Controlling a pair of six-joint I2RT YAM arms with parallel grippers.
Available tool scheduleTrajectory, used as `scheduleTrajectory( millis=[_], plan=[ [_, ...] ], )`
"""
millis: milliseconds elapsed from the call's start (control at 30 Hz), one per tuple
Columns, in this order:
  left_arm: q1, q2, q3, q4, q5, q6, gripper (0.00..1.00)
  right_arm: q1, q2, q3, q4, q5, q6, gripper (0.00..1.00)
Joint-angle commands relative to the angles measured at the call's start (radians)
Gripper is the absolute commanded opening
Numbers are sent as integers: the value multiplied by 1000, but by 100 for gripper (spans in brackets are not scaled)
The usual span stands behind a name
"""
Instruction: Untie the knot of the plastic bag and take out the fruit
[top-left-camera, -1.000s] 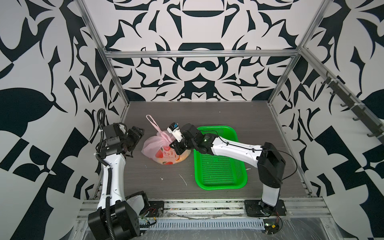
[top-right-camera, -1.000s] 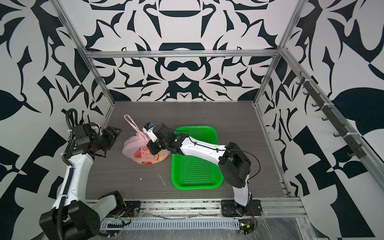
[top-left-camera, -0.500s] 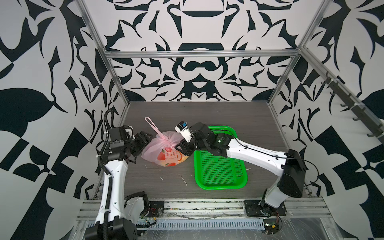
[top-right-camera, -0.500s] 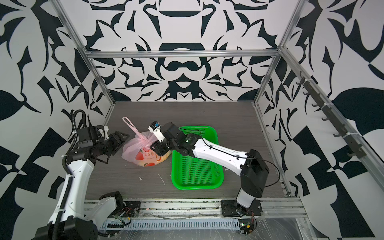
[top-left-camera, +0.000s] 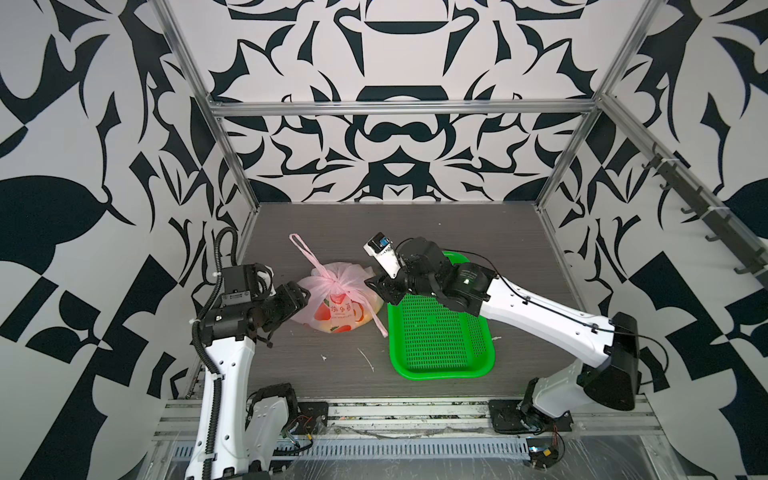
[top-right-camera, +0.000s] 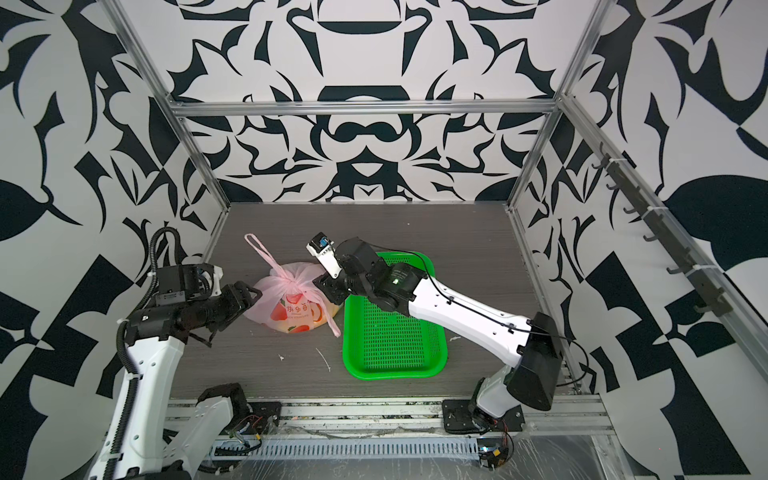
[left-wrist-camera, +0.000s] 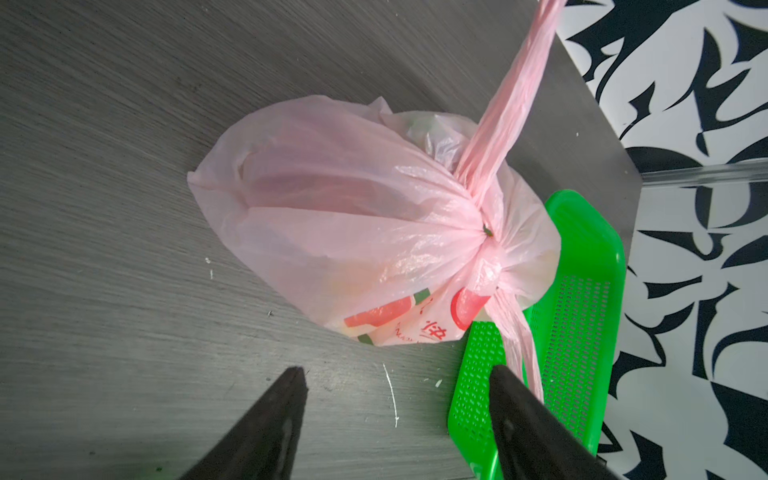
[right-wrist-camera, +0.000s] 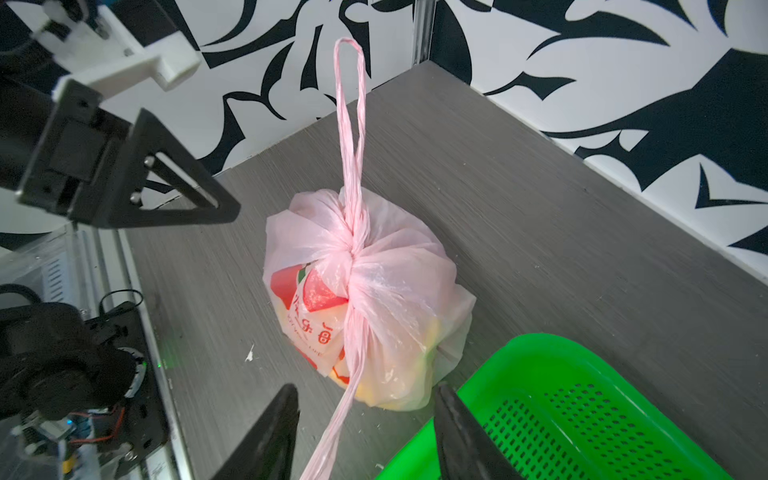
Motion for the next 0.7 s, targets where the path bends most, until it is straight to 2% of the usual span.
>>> scheduleTrajectory(
  millis=[0, 267, 533, 667],
  plan=[
    [-75, 37, 40, -45, -119, 26, 73, -12, 62, 107, -30, 27, -103, 55],
    [-282, 203, 118, -43, -362, 15, 70, -74, 237, 263, -97, -38, -215, 54],
    [-393, 301, 174, -28, -538, -19, 69, -105, 381, 401, -174, -55, -341, 55],
    [-415, 343, 180, -10, -566, -36, 69, -124, 447, 472, -215, -104, -360, 57]
  ],
)
